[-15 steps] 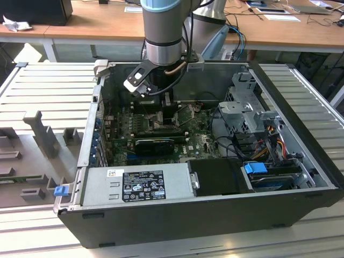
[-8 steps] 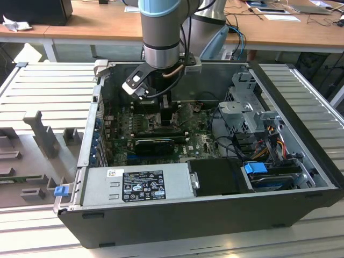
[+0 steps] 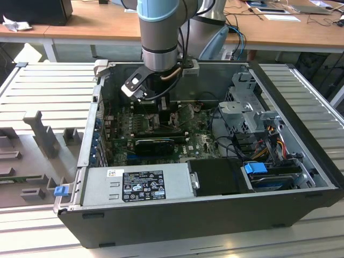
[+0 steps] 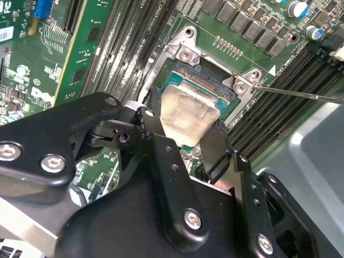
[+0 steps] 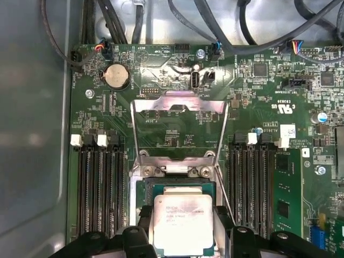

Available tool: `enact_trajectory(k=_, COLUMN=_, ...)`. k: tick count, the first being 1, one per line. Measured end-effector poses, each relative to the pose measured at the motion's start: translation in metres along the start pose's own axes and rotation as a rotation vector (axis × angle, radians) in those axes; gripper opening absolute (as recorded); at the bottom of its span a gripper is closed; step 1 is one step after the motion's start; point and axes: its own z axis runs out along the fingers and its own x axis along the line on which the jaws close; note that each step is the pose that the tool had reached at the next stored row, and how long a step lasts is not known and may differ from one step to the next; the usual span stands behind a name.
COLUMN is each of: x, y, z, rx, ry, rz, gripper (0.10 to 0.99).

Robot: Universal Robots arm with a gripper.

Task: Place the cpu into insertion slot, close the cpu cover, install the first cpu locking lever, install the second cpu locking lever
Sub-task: 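Place the cpu into insertion slot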

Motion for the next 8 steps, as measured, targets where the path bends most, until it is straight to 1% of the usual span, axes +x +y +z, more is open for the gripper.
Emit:
enact_trajectory(k=4, x=0.0015, y=-0.001, z=0.0079, rx=0.0, ry=-0.0007, rz=0.006, gripper=0.529)
enact_trajectory(k=6, x=0.0019, y=-0.001, z=0.01, rx=0.0, ry=-0.0004, rz=0.006, gripper=0.529)
enact_trajectory(k=8, x=0.0019, y=-0.0011, z=0.0103, rx=0.0, ry=-0.0007, rz=0.006, gripper=0.529)
